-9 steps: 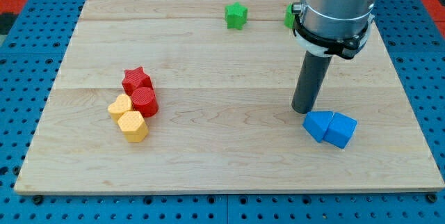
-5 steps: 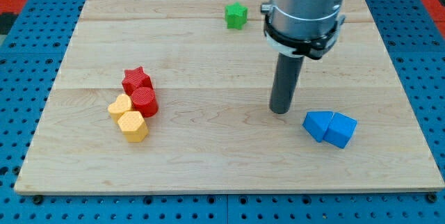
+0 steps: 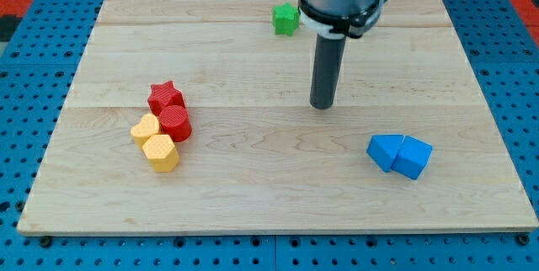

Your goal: Push the green circle into the green star

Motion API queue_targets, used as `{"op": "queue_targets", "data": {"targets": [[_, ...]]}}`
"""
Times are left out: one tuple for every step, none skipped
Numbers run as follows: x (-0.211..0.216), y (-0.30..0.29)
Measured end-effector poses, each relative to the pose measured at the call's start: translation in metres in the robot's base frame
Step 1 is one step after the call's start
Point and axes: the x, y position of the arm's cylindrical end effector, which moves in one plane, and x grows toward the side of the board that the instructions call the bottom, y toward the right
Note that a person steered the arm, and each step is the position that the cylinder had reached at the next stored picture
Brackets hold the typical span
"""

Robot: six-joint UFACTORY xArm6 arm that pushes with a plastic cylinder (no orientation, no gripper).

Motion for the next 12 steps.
{"op": "queue_targets", "data": {"targets": [[-0.047,0.065],[-0.095,0.101],[-0.141,0.101],[-0.170,0.070],[-0.170,-0.012],[-0.178,0.041],[-0.230,0.047],[-0.234,-0.015],[-0.204,-0.050],[-0.185,-0.046],[-0.179,-0.046],[-0.177,-0.047]]}}
